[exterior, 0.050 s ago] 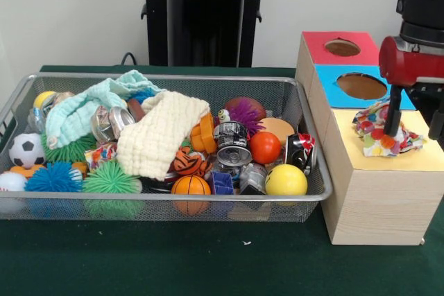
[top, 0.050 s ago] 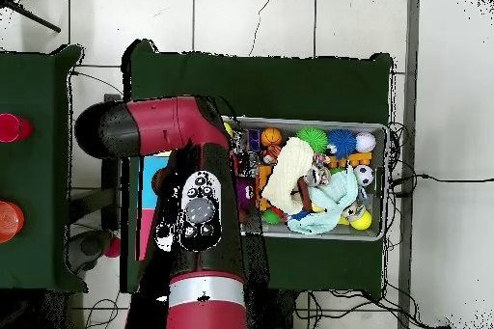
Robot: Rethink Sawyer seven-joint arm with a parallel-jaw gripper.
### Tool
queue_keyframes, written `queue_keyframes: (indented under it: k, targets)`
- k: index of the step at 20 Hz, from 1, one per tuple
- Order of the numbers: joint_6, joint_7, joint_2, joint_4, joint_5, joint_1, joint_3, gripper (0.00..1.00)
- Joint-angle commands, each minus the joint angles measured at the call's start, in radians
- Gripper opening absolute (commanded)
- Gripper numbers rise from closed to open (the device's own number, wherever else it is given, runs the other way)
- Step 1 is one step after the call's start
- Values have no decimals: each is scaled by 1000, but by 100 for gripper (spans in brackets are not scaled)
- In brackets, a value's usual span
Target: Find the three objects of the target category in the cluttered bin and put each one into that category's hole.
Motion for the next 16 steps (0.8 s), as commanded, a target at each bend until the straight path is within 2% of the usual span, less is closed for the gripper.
queue_keyframes:
  k: [1, 10, 13, 16]
  targets:
    - [119, -23, 14, -15, -38, -35, 47, 100]
    - [164, -46, 6, -24, -48, -36, 49, 100]
    - [216, -70, 5, -36, -55, -37, 51, 100]
    - [231, -85, -11, -19, -54, -43, 59, 100]
